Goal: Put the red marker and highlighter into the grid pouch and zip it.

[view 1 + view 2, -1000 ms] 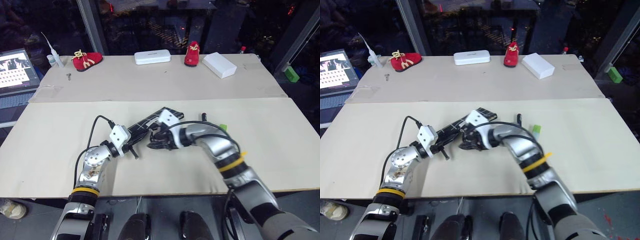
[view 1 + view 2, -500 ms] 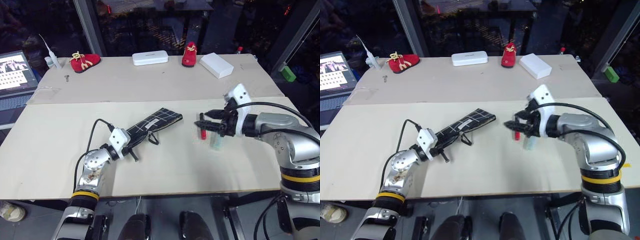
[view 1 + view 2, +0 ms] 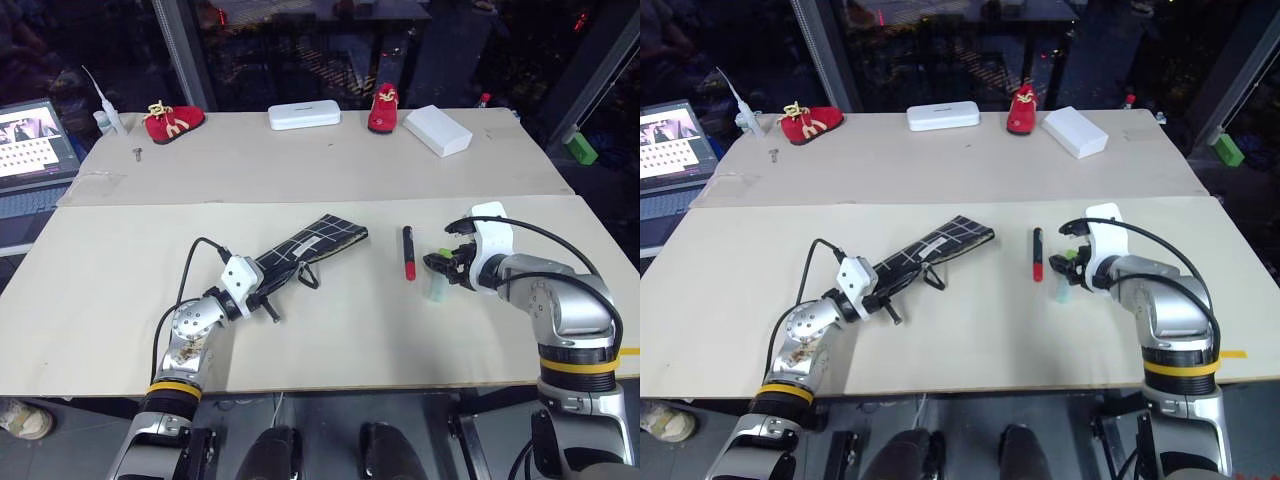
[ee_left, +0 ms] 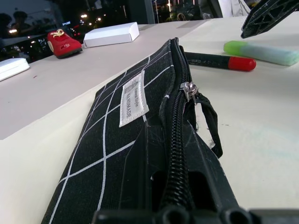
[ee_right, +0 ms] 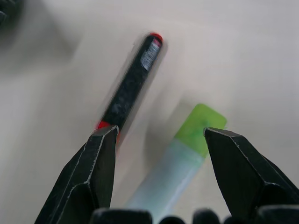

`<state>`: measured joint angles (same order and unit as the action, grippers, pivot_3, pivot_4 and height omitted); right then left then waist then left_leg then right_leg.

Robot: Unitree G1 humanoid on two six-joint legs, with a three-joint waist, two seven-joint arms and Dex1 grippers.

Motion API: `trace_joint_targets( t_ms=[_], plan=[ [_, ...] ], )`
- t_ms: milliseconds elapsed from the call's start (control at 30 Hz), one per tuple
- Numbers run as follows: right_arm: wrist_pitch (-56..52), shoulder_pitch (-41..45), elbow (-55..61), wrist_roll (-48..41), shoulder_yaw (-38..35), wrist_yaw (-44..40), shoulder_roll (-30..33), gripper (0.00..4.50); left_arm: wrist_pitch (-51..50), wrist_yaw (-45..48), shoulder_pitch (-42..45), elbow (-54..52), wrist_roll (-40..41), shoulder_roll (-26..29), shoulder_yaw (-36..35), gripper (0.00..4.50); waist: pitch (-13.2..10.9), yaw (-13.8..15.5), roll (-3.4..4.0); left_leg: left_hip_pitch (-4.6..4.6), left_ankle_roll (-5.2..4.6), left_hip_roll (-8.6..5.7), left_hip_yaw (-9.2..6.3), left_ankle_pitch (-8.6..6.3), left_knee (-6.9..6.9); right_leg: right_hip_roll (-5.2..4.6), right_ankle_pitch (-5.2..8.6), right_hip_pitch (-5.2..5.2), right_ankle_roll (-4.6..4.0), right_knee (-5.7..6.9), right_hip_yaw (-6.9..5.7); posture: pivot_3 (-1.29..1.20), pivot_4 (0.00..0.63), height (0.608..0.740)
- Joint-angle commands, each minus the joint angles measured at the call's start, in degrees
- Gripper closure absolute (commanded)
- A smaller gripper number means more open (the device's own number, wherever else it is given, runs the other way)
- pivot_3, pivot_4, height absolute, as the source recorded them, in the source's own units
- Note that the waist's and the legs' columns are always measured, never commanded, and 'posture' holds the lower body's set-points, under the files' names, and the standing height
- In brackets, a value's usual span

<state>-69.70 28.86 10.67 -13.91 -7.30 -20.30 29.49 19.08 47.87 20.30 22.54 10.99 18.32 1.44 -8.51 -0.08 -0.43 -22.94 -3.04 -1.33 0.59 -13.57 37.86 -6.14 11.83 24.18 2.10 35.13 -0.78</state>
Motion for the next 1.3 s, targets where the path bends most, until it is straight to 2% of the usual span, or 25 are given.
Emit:
trace_joint_targets(
  t_ms=[33, 400, 500, 633, 667, 800, 967, 1133, 1300],
  plan=[
    [-0.7, -1.6, 2.0, 1.3, -0.4, 2.8, -0.3, 1.23, 1.8, -0.2, 1.2, -0.2, 0.1, -0.3, -0.1, 4.50, 0.0, 0.1, 0.00, -0.01, 0.00, -0.01, 0.00, 0.00, 0.00, 0.00, 0.00, 0.01, 0.00, -0.01, 0.00, 0.00, 0.150, 0.740],
    [-0.3, -4.9, 1.3, 1.5, 1.7, 4.3, -2.8, 1.23, 1.7, -0.8, 0.0, -1.6, 0.3, -0.5, -0.3, 4.50, 0.0, 0.0, 0.00, 0.05, 0.00, 0.03, 0.03, 0.00, 0.00, 0.06, 0.00, -0.03, 0.01, 0.01, 0.02, 0.00, 0.150, 0.740],
    [2.5, -6.3, -0.4, 2.7, 1.0, 5.3, -2.7, 1.87, 1.4, -1.2, -0.2, -2.2, 0.3, -0.5, -0.4, 4.50, 0.0, 0.0, -0.04, 0.12, 0.00, 0.03, 0.03, 0.00, 0.00, 0.06, 0.00, -0.13, 0.01, -0.01, 0.01, 0.00, 0.150, 0.740],
    [5.2, -6.7, -2.2, 3.7, 0.4, 6.0, -2.0, 3.30, 1.1, -1.5, -0.4, -2.8, 0.5, -0.3, -0.5, 4.50, 0.1, 0.0, -0.09, 0.23, 0.00, 0.03, 0.03, 0.00, 0.01, 0.06, 0.00, -0.25, 0.01, -0.01, 0.03, 0.00, 0.150, 0.740],
    [5.8, -6.4, -3.0, 3.9, -0.1, 6.3, -1.9, 3.47, 0.9, -1.5, -0.3, -3.0, 0.6, -0.3, -0.5, 4.50, 0.1, 0.0, -0.11, 0.26, 0.00, 0.03, 0.03, 0.00, 0.01, 0.06, 0.00, -0.27, 0.01, -0.01, 0.03, 0.00, 0.150, 0.740],
    [10.0, -4.7, -5.1, 6.5, 0.5, 7.9, 0.3, 3.47, 0.2, -0.1, 0.4, -3.4, 1.4, 0.8, -0.8, 4.50, 0.1, 0.0, -0.12, 0.61, -0.02, 0.04, 0.03, -0.01, 0.01, 0.06, 0.01, -0.69, 0.02, -0.09, 0.00, 0.00, 0.150, 0.740],
    [24.3, -2.4, -4.3, 6.7, -1.9, 5.5, 3.1, 3.47, 0.1, 2.6, 1.9, -1.0, 2.3, 2.9, -1.7, 4.50, 0.1, 0.1, -0.10, 0.61, -0.04, -0.01, 0.04, -0.02, 0.00, 0.05, 0.04, -0.68, 0.06, -0.14, 0.02, 0.00, 0.150, 0.740],
    [35.7, -1.3, -1.4, 4.8, 1.1, -6.4, 8.6, 3.47, 0.2, 4.1, 2.8, 0.4, 2.7, 3.1, -1.7, 4.50, 0.1, -0.1, -0.11, 0.50, -0.06, 0.03, 0.06, -0.03, 0.00, 0.09, 0.04, -0.57, 0.06, -0.12, 0.02, 0.00, 0.150, 0.740],
    [48.1, -1.5, 0.5, 9.8, 12.2, -20.0, 15.8, 3.47, 0.6, 3.9, 2.8, 0.5, 2.3, 2.6, -1.6, 4.50, 0.1, -0.6, -0.13, 0.54, -0.10, 0.11, 0.07, -0.06, 0.00, 0.15, 0.04, -0.62, 0.06, -0.14, 0.03, 0.00, 0.150, 0.740]
  ],
)
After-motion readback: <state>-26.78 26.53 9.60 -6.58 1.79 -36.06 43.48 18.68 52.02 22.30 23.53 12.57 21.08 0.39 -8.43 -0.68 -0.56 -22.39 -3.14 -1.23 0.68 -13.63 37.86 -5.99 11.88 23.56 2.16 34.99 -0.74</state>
